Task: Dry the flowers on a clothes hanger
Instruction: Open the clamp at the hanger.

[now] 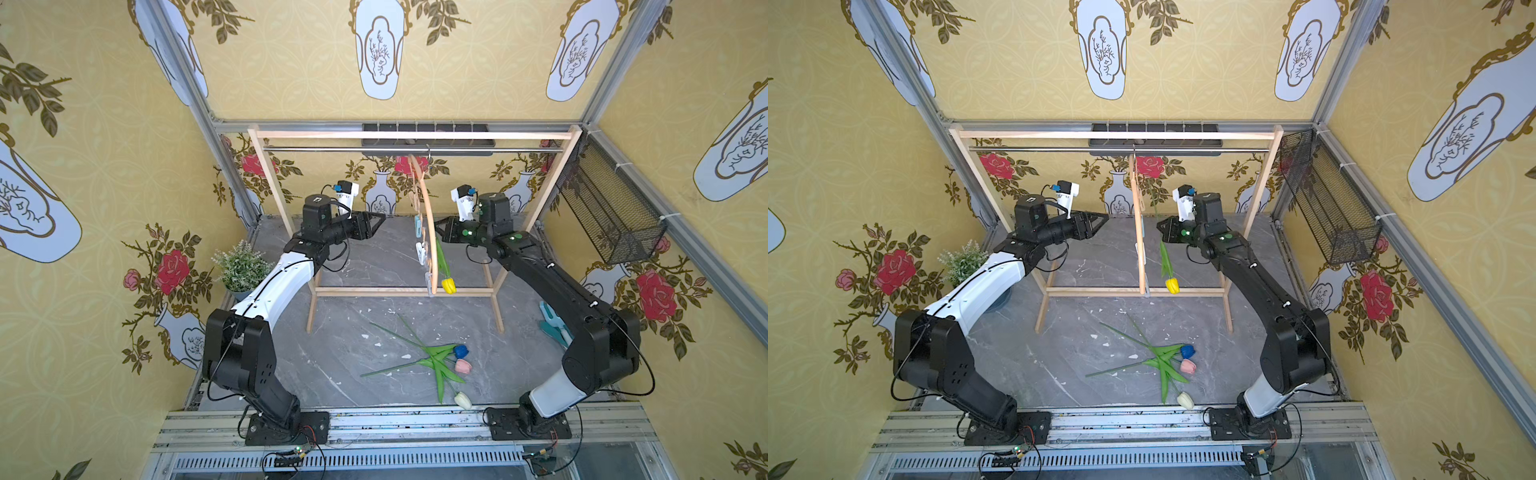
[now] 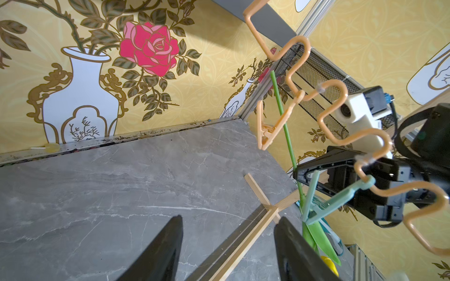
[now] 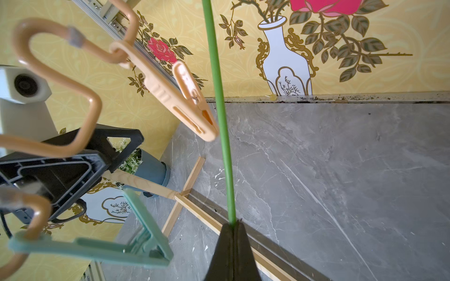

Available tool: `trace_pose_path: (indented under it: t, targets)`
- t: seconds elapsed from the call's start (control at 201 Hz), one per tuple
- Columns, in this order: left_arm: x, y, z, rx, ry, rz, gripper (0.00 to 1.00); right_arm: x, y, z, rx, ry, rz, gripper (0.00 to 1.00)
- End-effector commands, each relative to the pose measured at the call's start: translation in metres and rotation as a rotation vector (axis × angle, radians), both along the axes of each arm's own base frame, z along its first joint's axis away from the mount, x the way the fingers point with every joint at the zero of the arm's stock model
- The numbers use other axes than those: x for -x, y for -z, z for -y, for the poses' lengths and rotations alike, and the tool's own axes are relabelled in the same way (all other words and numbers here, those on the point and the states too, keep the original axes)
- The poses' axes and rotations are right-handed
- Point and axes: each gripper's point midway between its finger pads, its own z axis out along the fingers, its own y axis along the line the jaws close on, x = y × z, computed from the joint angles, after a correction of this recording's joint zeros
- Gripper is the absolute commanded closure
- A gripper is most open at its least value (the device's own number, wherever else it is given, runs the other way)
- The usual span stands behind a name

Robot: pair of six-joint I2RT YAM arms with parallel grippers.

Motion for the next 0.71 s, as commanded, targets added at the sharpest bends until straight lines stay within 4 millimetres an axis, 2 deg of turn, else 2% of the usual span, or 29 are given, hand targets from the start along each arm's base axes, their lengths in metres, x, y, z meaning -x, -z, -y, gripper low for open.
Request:
trace_pose_path:
  t: [0.0, 0.189, 0.363, 0.702]
  targets:
    - [0.0, -0.013, 0.011, 0.012, 0.072, 0.082, 0.34, -0.018, -0.01, 0.002, 0.025, 0.047, 0.059, 1.0]
    - [-0.003, -0.016, 0.02, 0.003, 0.139, 0.135, 0.3, -0.026, -0.012, -0.009, 0.029, 0.017, 0.044, 1.0]
    - [-0.008, -0.014, 0.022, -0.022, 0.148, 0.171, 0.26, -0.024, -0.009, -0.026, 0.038, -0.042, 0.038, 1.0]
    - [-0.023, -0.014, 0.029, -0.039, 0.151, 0.199, 0.21, -0.024, -0.009, -0.032, 0.048, -0.062, 0.039, 1.0]
